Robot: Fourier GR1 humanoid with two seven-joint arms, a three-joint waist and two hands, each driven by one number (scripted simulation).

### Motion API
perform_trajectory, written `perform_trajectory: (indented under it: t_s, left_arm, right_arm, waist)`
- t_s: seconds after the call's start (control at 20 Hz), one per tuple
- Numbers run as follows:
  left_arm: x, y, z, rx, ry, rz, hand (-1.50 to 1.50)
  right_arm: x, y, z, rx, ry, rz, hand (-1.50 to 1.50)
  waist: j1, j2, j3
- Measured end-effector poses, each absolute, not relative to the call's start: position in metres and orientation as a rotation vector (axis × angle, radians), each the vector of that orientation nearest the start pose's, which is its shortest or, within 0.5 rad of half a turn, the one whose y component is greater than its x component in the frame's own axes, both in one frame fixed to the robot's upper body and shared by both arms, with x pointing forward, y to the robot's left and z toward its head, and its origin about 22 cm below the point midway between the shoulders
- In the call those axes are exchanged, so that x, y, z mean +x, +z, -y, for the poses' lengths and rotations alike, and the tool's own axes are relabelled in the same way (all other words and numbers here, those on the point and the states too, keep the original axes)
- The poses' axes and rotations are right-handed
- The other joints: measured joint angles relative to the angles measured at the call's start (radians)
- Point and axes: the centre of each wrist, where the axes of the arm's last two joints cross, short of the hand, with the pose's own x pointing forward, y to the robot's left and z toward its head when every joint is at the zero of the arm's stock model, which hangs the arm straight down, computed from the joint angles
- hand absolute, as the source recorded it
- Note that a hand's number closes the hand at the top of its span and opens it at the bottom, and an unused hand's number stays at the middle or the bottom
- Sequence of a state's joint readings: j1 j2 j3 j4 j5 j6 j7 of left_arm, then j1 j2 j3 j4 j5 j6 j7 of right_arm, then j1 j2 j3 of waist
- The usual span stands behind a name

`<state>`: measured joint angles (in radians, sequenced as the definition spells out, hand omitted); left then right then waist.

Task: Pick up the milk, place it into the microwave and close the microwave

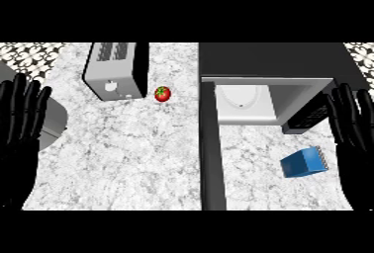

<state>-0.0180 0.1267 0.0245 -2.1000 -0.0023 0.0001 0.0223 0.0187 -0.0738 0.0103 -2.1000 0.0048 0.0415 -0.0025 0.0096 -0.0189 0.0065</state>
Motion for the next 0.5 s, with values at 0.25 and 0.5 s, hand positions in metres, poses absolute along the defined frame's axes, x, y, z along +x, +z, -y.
perform_trajectory:
  t_s: [0.25,0.5]
  left_arm:
    - [0.211,0.132,-0.244,0.082,-0.124,2.088,-1.5]
    - [0.203,0.114,-0.242,0.007,-0.044,1.991,-1.5]
  right_arm:
    - [0.205,0.124,0.23,-0.193,0.047,2.072,-1.5]
    - [0.203,0.119,0.218,-0.131,-0.085,2.02,-1.5]
  waist:
    - [-0.007,0.013,-0.005]
    - [-0.006,0.017,-0.006]
